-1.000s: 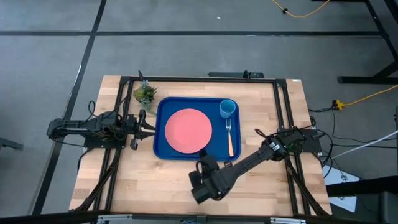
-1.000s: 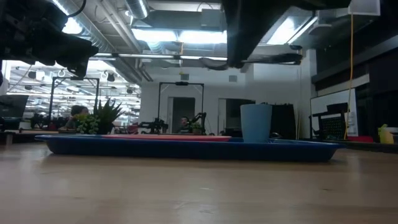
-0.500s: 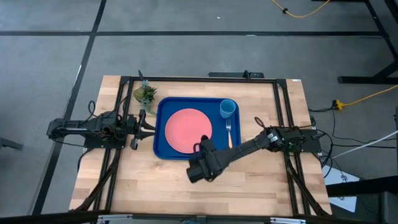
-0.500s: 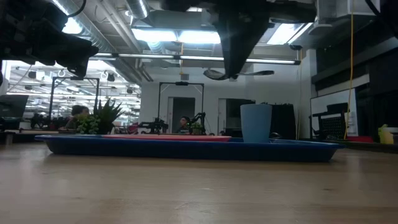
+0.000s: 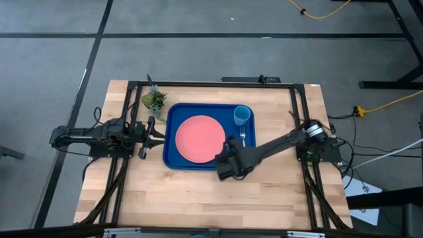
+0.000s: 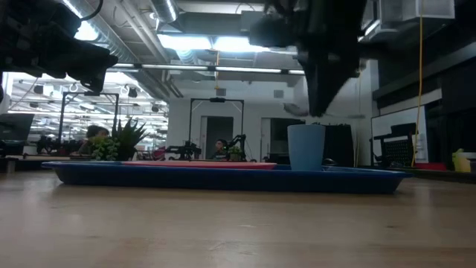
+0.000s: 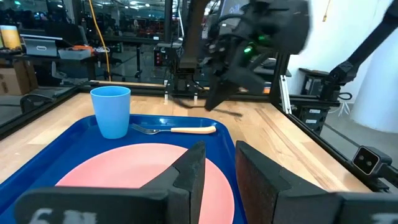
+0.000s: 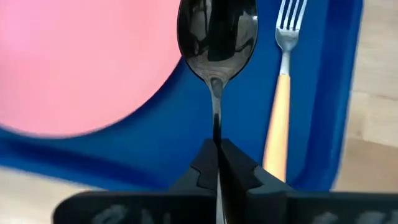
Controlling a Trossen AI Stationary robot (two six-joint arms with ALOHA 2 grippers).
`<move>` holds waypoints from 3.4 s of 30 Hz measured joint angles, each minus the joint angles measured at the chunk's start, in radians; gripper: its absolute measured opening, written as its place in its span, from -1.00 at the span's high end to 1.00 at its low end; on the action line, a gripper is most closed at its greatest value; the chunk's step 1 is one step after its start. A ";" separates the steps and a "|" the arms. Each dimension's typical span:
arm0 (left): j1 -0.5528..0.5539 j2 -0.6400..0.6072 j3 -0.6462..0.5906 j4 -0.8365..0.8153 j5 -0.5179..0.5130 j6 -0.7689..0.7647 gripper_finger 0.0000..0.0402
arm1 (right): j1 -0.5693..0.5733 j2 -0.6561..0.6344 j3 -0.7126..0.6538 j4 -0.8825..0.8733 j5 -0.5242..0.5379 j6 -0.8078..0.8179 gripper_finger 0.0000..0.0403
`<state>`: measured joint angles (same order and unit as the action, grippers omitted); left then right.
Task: Pick and place plate/cup/fork/spoon on tray
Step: Put the black spoon on the left side of the brown fork on the blue tray
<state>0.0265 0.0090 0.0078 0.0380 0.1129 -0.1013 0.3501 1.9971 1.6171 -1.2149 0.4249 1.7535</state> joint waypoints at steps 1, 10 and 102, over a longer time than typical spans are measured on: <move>0.000 0.000 0.000 0.000 0.000 0.000 0.60 | -0.010 -0.027 -0.059 0.054 0.001 0.000 1.00; 0.000 0.000 0.000 0.000 0.000 0.000 0.60 | -0.105 -0.116 -0.348 0.341 -0.039 -0.008 1.00; 0.000 0.000 0.000 0.000 0.000 0.000 0.60 | -0.228 -0.114 -0.365 0.395 -0.246 -0.109 0.83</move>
<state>0.0265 0.0086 0.0078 0.0380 0.1131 -0.1013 0.1223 1.8832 1.2518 -0.8200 0.1789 1.6444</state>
